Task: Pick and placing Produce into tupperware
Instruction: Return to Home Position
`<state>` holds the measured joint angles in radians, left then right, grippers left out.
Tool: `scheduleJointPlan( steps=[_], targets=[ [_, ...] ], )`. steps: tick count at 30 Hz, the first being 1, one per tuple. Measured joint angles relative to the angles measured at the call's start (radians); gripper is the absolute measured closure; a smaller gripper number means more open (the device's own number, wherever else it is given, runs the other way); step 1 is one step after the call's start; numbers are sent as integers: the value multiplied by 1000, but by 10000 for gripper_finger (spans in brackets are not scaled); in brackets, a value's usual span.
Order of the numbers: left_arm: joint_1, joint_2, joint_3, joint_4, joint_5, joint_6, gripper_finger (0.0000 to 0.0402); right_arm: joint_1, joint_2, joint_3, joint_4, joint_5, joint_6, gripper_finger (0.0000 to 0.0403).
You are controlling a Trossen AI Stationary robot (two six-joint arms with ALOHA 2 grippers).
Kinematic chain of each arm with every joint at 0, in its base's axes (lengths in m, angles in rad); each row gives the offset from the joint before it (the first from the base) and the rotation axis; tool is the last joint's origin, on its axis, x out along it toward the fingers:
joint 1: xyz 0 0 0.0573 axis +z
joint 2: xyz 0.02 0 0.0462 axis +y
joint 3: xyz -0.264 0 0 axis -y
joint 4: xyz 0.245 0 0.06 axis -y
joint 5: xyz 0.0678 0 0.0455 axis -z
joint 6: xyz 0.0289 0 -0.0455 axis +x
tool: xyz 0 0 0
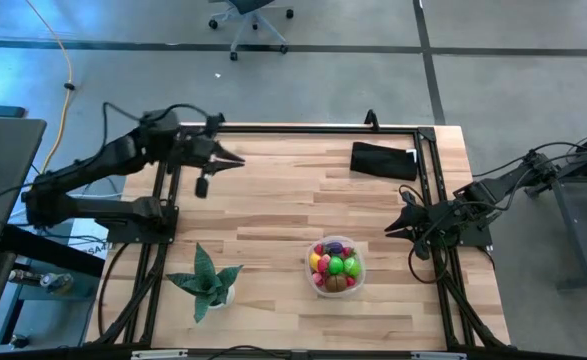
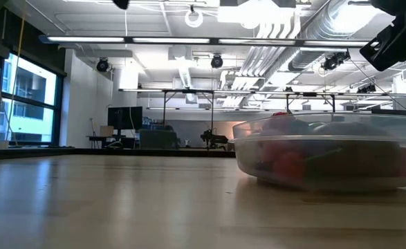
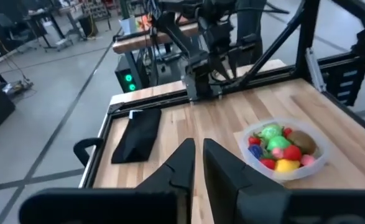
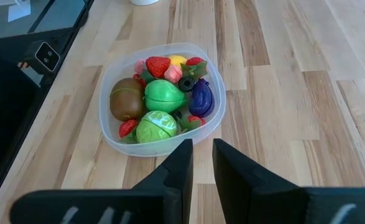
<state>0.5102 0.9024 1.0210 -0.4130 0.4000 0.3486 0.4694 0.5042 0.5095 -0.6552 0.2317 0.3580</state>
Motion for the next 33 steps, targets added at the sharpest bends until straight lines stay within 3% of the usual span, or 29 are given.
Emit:
scheduleJointPlan(
  steps=[9, 24, 29, 33],
  targets=[
    [0, -219, -105, 76, -25, -128, 399, 0, 0, 0, 0, 0, 0, 352],
    [0, -395, -260, 76, -131, -254, 401, 0, 0, 0, 0, 1, -1, 352],
    [0, -448, -318, 77, -131, -248, 399, -13, 0, 0, -21, 115, 36, 352],
    [0, -511, -371, 81, -122, -219, 401, -14, 0, 0, -17, 139, 50, 352]
  ],
)
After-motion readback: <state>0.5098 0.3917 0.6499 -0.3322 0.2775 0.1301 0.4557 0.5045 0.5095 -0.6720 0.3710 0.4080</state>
